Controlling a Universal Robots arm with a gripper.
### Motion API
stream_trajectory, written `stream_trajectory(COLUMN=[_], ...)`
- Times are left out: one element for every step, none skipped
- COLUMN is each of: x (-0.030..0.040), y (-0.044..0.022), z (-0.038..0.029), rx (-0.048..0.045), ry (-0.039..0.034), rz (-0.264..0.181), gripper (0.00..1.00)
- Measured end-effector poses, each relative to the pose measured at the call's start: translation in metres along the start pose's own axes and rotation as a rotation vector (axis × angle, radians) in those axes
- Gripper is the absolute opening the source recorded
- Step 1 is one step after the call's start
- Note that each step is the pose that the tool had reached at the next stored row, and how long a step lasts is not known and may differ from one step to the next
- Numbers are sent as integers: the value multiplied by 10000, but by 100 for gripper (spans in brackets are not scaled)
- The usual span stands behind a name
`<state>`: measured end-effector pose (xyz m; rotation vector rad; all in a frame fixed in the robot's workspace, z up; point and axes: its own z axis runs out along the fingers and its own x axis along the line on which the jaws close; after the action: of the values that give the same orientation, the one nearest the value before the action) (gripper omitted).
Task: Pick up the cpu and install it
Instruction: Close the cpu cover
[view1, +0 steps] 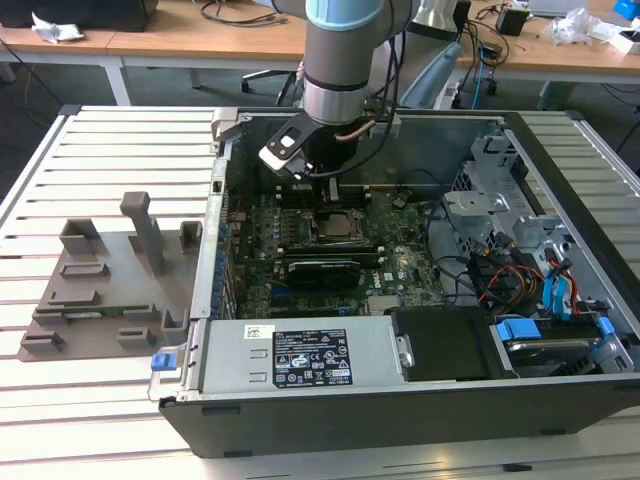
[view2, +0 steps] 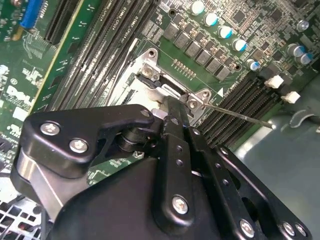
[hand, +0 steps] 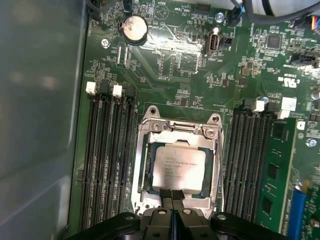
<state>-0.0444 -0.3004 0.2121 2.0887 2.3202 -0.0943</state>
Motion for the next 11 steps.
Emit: stream_trajectory(x=[1,1,4,3,3,4,4,2,0,-1,-5], y=[0,1,1,0,0,0,2,19,34,51,88], z=[18,34,73,82,85,86,87,86,84,82,77], rx=[1,2,2,6,5,5,5,4,1,-1,-2], ry=[-1,-1,-2,-7,-6,-6,-3,-1,-2,-1,4], rz=[0,0,0,0,0,0,0,-8,-16,-18,-21], gripper=[11,11,11,11,11,11,11,11,11,11,11])
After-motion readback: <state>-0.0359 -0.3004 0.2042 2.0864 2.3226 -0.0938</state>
